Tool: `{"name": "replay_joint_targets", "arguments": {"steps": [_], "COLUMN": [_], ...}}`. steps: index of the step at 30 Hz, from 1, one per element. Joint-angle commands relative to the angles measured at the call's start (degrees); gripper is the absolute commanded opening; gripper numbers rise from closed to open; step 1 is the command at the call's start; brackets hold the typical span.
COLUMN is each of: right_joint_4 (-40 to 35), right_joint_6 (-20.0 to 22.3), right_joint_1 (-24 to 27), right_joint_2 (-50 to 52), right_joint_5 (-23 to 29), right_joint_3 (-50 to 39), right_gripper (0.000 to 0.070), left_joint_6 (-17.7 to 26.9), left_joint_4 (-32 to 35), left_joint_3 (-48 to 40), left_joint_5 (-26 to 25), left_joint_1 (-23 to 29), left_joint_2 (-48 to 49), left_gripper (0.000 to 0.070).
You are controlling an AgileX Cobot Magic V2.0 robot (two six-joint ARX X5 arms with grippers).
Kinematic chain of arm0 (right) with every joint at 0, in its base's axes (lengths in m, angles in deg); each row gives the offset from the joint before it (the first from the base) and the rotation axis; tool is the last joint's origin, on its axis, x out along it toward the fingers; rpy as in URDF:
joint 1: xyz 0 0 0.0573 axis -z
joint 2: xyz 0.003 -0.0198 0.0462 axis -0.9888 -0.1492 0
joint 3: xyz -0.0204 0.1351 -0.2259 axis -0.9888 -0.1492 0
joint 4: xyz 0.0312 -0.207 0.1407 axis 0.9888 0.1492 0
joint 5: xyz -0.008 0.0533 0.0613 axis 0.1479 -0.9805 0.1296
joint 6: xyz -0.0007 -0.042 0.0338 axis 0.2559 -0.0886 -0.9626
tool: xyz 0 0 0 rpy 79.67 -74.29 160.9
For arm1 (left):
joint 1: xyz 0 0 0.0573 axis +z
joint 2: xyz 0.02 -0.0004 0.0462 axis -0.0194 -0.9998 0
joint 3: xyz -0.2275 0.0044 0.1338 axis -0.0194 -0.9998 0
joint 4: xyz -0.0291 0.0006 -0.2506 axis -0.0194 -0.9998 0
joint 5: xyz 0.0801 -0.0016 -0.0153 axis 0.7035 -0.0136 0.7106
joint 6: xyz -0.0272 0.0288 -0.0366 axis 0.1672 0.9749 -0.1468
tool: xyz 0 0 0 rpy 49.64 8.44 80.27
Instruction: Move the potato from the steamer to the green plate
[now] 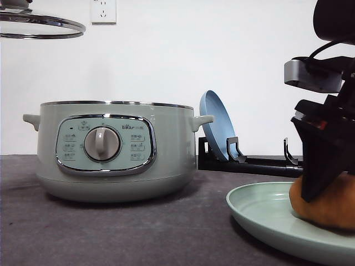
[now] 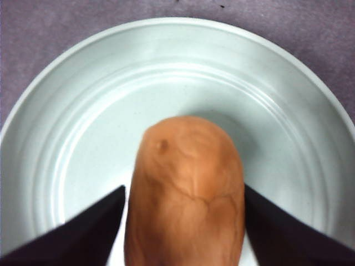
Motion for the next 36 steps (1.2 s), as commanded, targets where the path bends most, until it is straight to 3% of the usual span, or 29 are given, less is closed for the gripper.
{"name": "replay_joint_targets", "arguments": {"steps": [1, 2, 7, 13, 23, 29, 36], "right_joint_4": [-0.14, -0.17, 3.97, 18.60, 41.52, 41.42, 37.16], "right_joint_6": [-2.06, -2.56, -2.87, -2.64, 5.08, 4.21, 1.38], "right_joint_1": [-0.35, -0.35, -0.41, -0.42, -0.42, -0.42, -0.42], "right_joint_2": [-0.35, -0.08, 2.55, 6.86, 16.16, 22.84, 28.56], "right_joint_5": [-0.14, -0.17, 0.12, 0.76, 0.25, -3.27, -5.55], "right_joint_3": [0.76, 1.07, 5.42, 16.99, 39.26, 46.17, 46.79], "right_gripper": [0.0606, 0.0643, 0.0654, 0.0654, 0.0654, 0.0654, 0.0654], "left_joint_6": [-0.42, -0.44, -0.52, -0.73, -1.20, -1.27, -2.06], "left_joint_4": [-1.49, -1.49, -1.49, -1.49, -1.49, -1.47, -1.48], "left_joint_3": [2.32, 2.32, 2.32, 2.32, 2.32, 2.32, 2.32], "left_joint_5": [-0.02, -0.02, -0.02, -0.02, -0.25, -2.48, -2.64], "left_joint_1": [0.02, 0.02, 0.02, 0.02, -0.04, -0.04, -1.07], "left_joint_2": [-0.26, -0.26, -0.26, -0.26, -0.26, -0.26, -0.26], "left_gripper": [0.0004, 0.0004, 0.0004, 0.0004, 0.0004, 0.0004, 0.0004]}}
